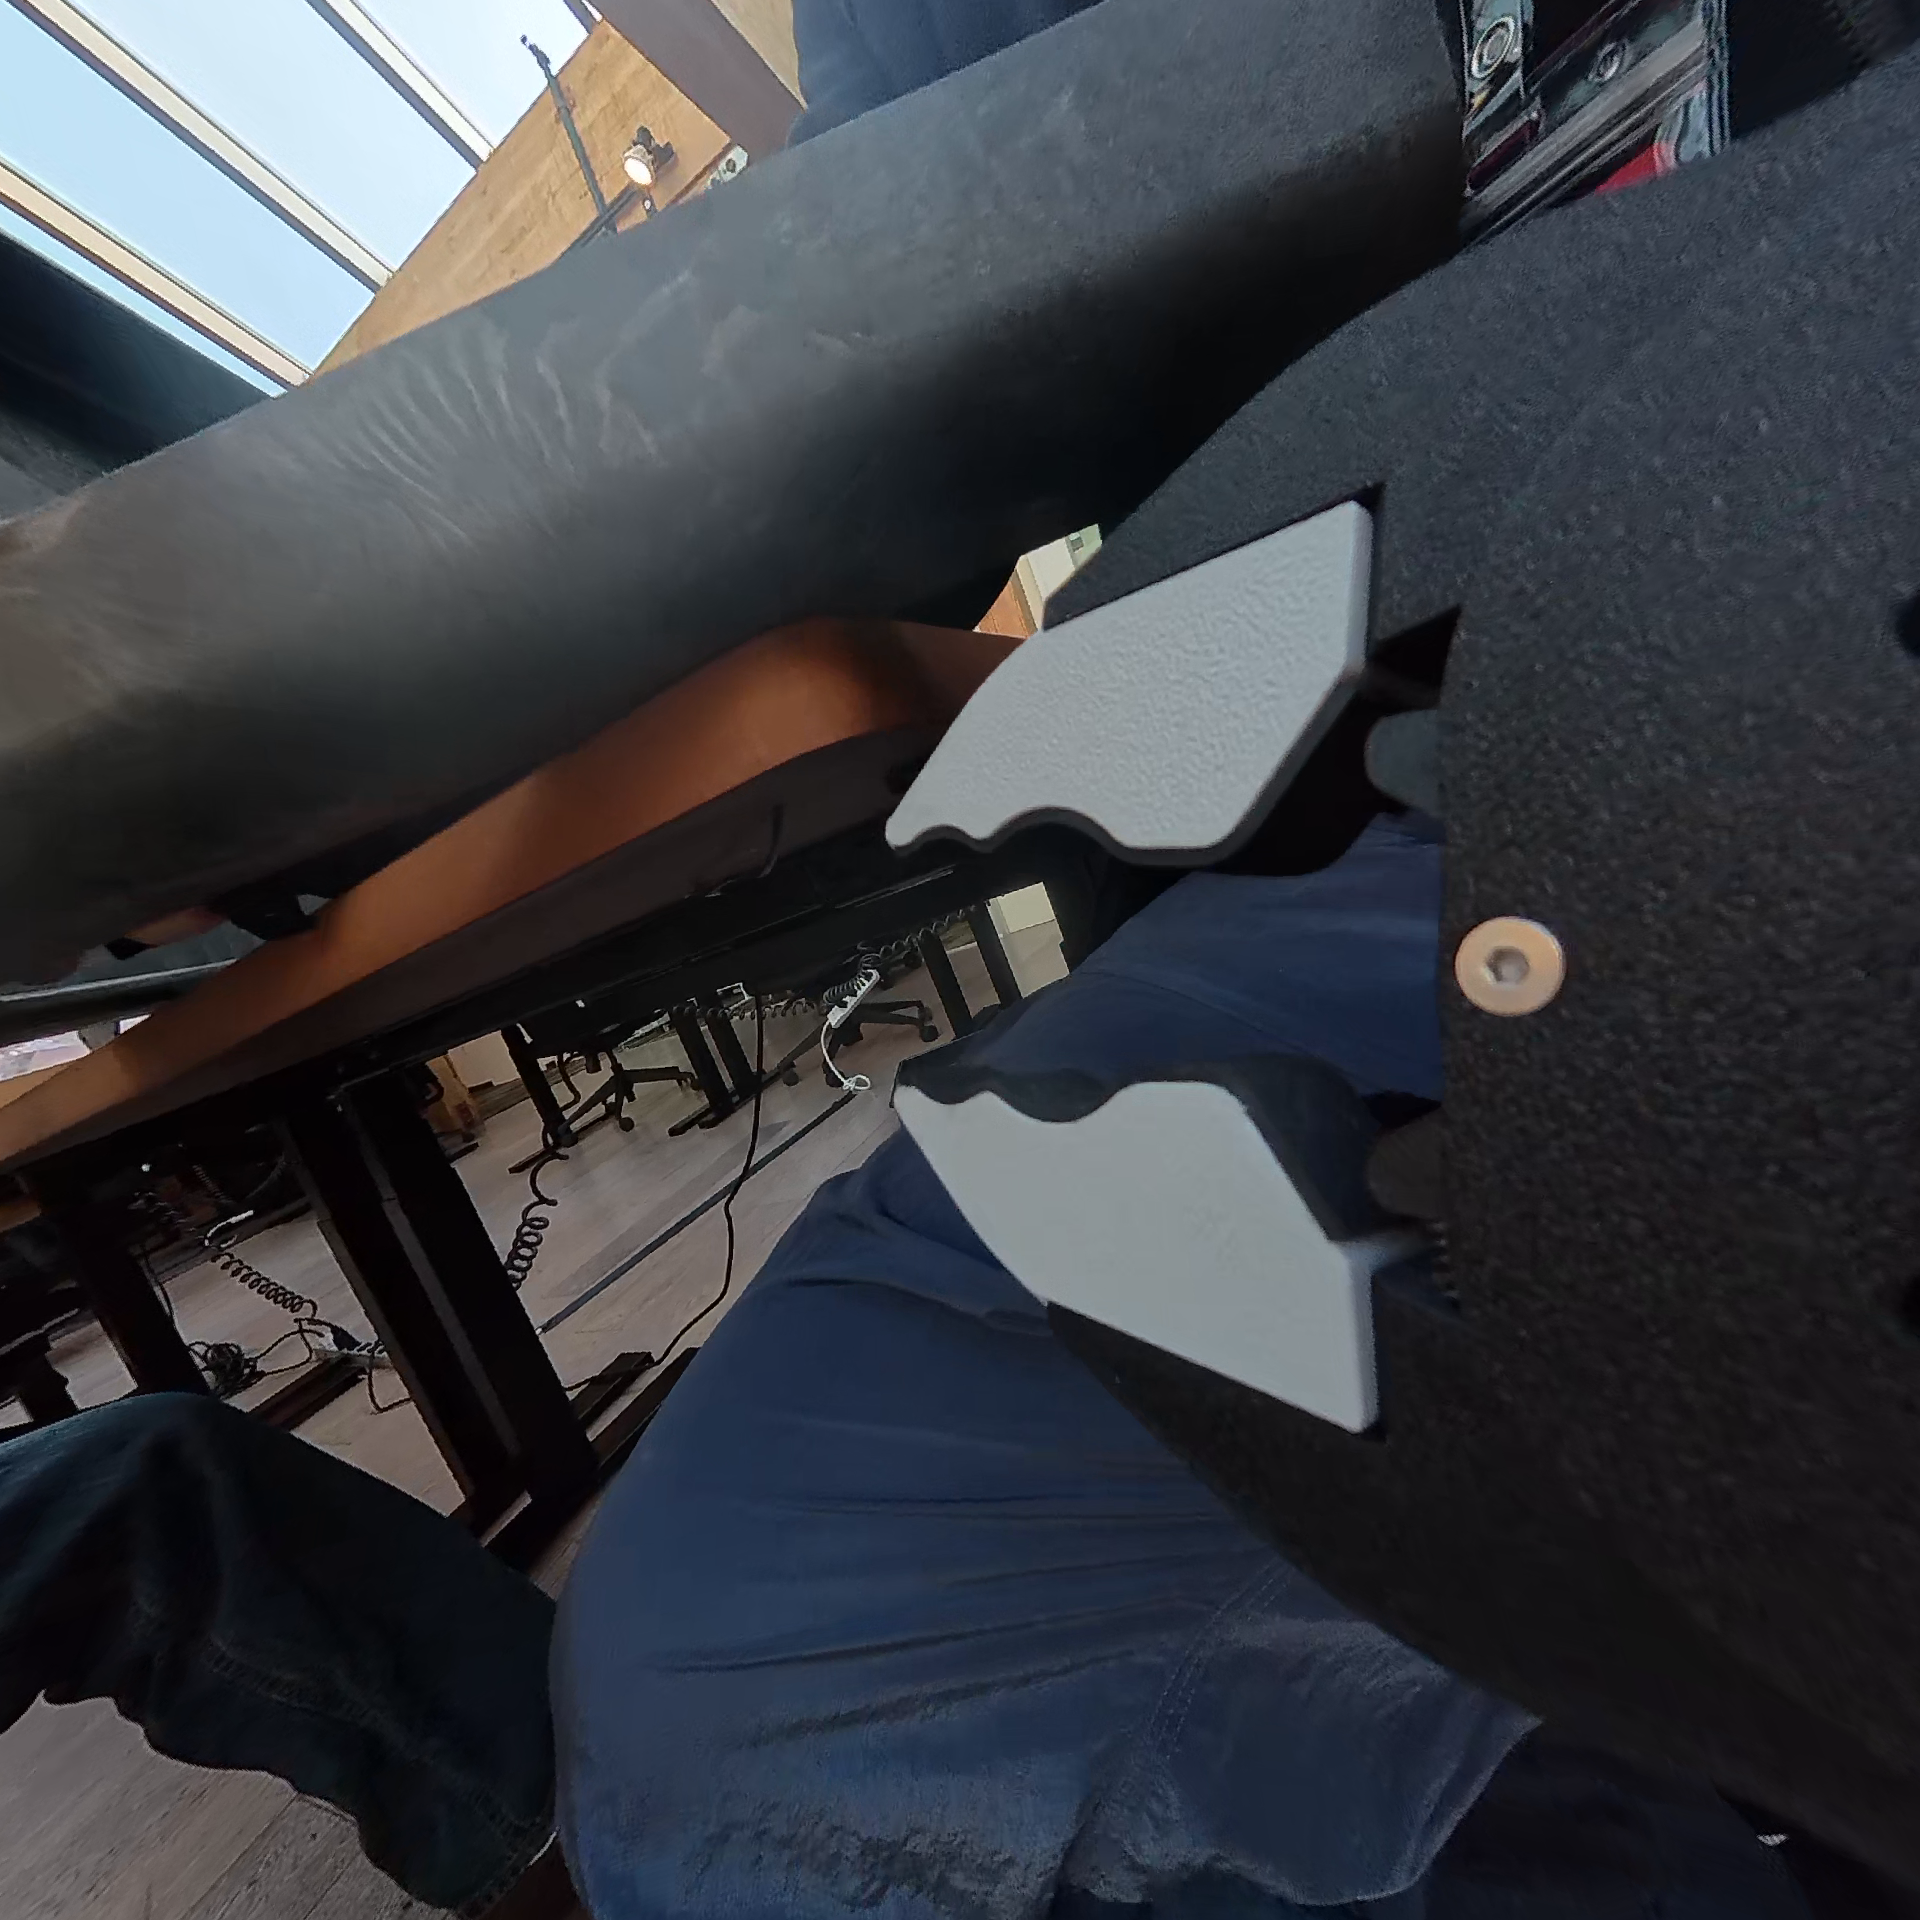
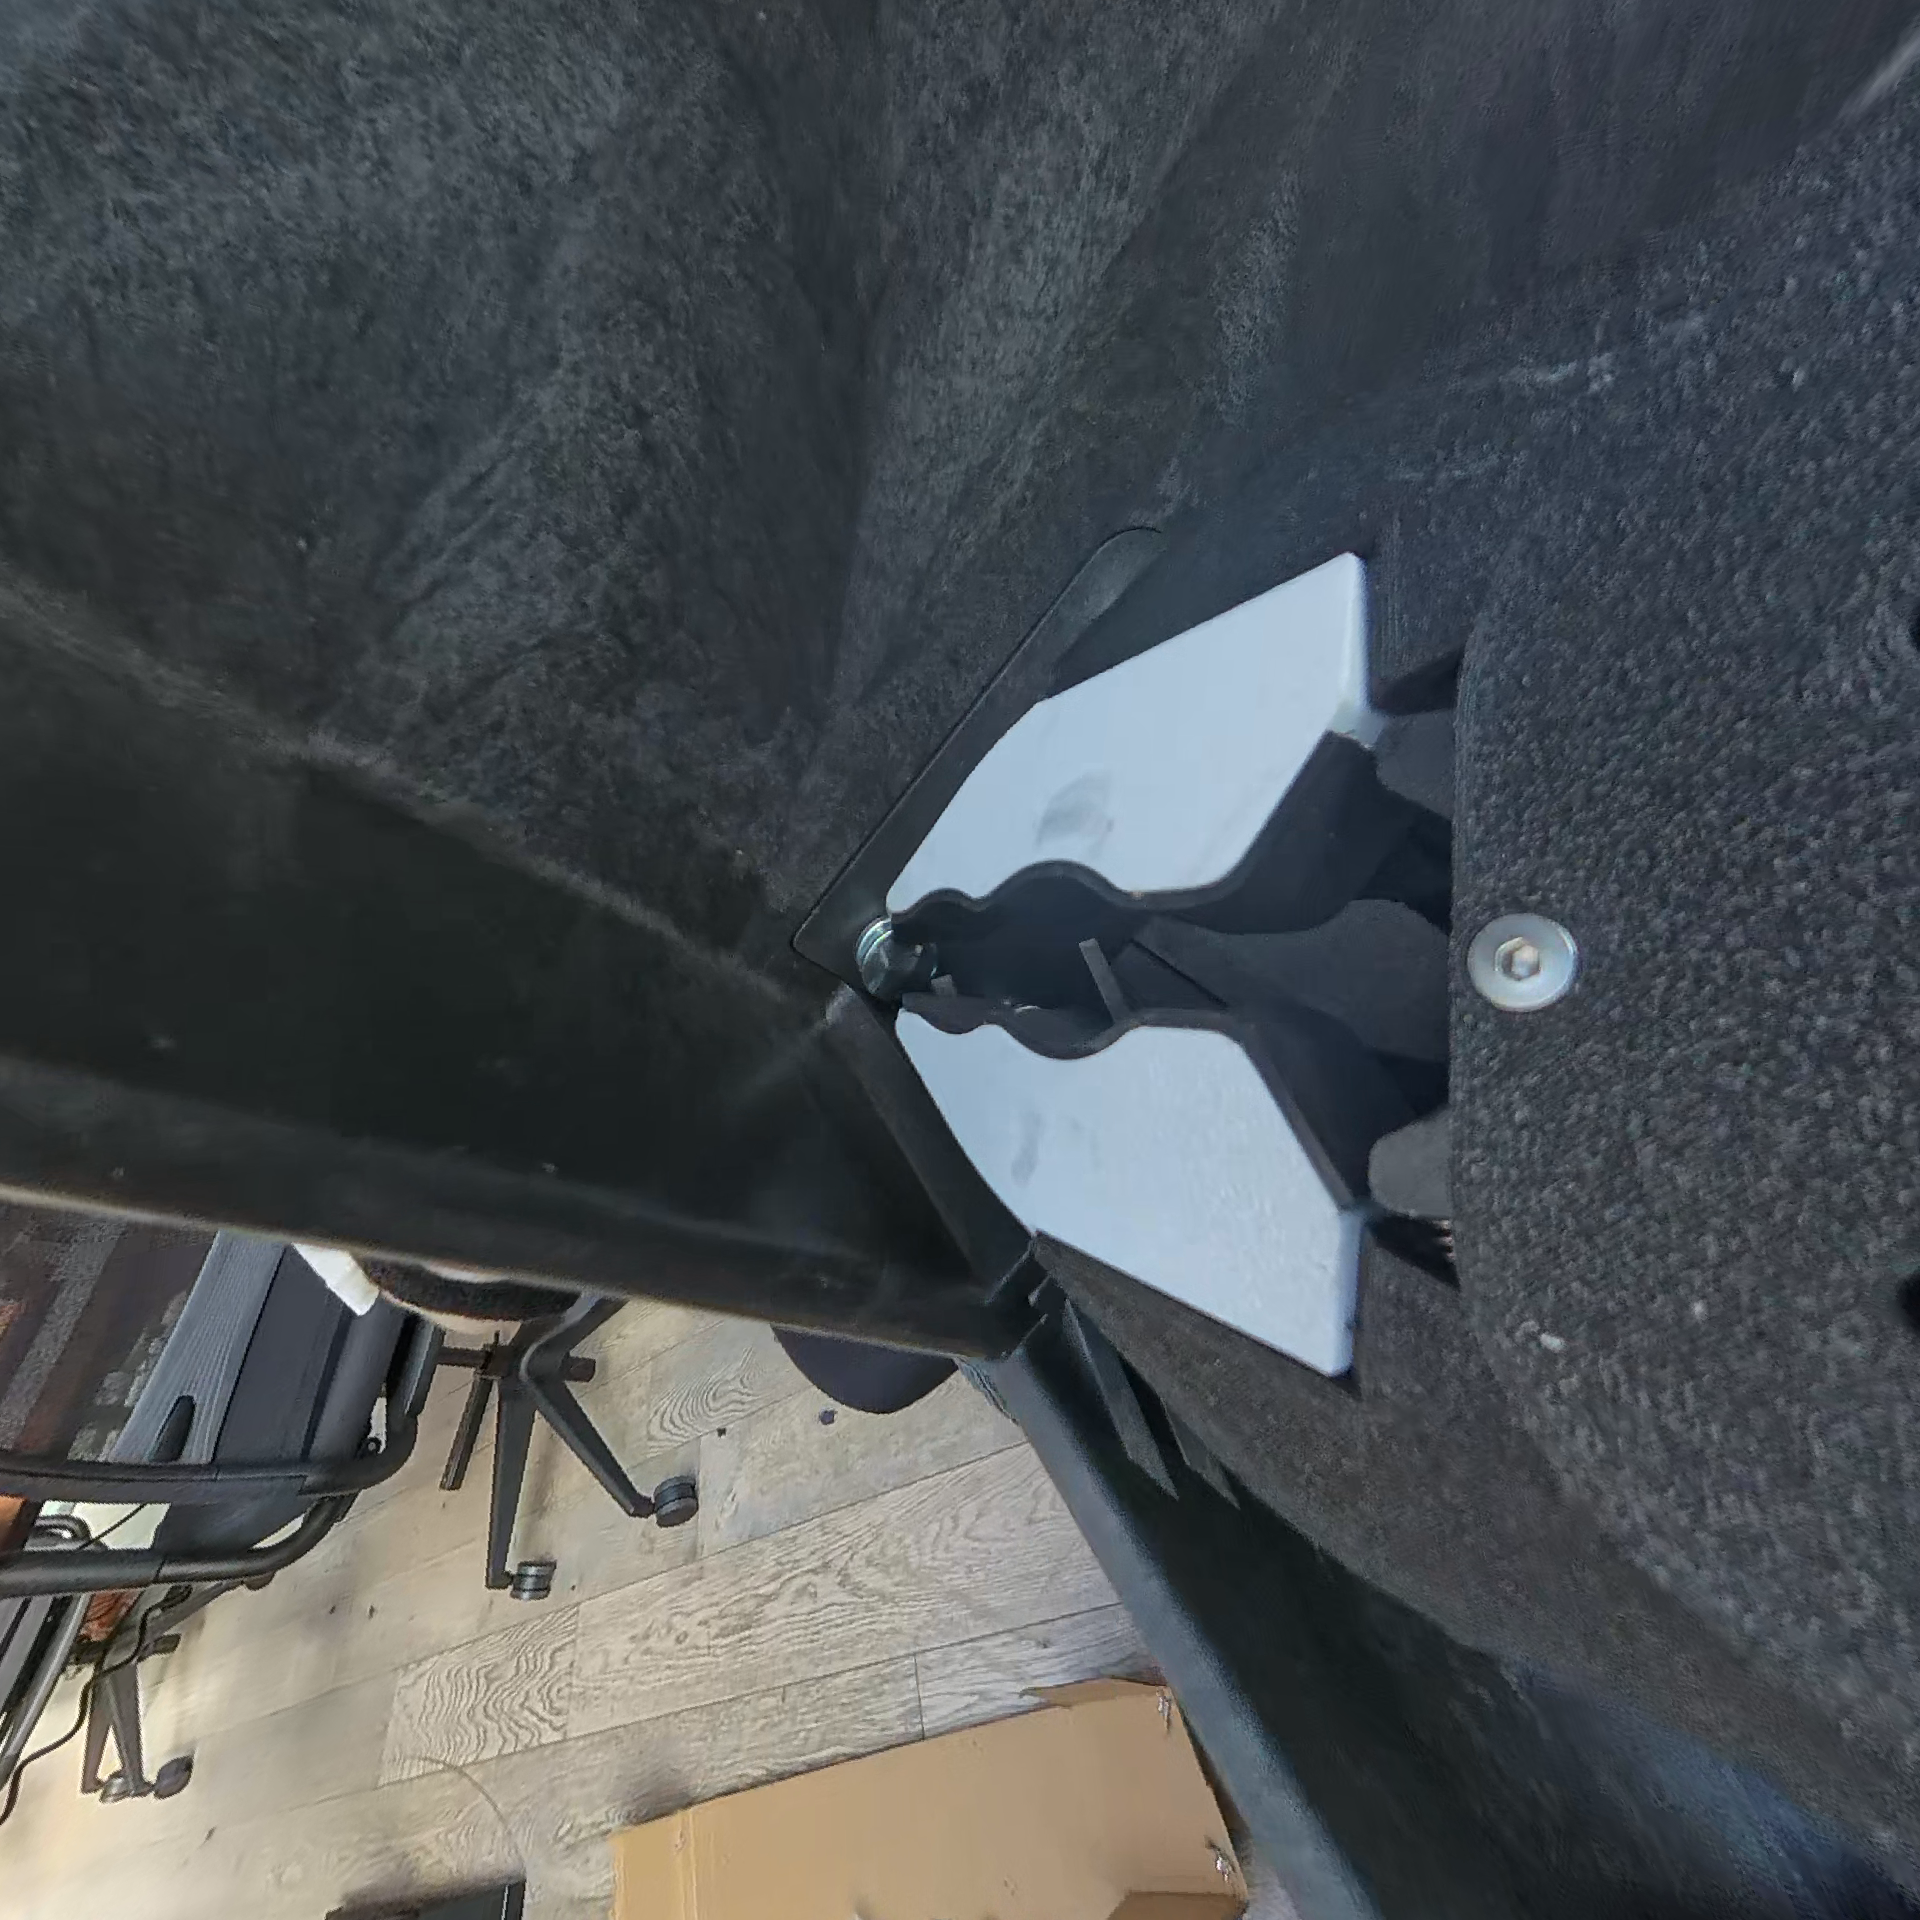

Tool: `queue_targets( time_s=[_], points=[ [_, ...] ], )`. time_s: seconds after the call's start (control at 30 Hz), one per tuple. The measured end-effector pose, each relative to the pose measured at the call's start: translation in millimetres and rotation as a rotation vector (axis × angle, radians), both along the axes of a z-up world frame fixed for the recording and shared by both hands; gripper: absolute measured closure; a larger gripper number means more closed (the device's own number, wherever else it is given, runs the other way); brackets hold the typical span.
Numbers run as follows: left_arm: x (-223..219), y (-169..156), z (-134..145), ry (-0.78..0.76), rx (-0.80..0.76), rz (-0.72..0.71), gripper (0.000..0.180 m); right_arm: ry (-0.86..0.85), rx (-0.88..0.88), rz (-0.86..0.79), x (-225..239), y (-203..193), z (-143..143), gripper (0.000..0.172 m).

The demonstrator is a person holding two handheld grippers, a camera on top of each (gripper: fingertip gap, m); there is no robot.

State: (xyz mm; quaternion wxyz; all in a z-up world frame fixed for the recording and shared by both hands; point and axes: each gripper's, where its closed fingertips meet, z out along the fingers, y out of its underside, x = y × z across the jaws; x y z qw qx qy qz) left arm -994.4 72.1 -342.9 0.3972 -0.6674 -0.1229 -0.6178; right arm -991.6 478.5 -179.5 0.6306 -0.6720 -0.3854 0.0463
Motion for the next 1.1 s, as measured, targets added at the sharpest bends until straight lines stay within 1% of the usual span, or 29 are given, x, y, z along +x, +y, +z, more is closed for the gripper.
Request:
queue_targets(
  time_s=[0.23, 0.33, 0.43, 0.63, 1.1],
  points=[
    [-3.0, -0.1, -0.4, -0.002, -0.001, 0.010, 0.143, -0.014, 0.018, -0.036, 0.2, 3.8, 1.1, 0.162],
    [-1.4, 0.4, -1.2, -0.003, -0.003, 0.004, 0.143, -0.022, 0.011, -0.037, -0.6, 5.3, -2.2, 0.164],
    [0.1, 0.7, -1.7, -0.001, -0.004, -0.001, 0.143, -0.009, 0.020, -0.041, -0.7, 6.5, 0.4, 0.166],
    [-0.1, 1.0, -2.6, 0.000, -0.007, 0.000, 0.143, -0.011, 0.021, -0.049, -0.5, 7.8, 0.9, 0.166],
    [-0.4, 1.2, -3.3, -0.001, -0.008, -0.002, 0.143, -0.004, 0.013, -0.052, -0.2, 6.4, -1.2, 0.160]
  ],
)
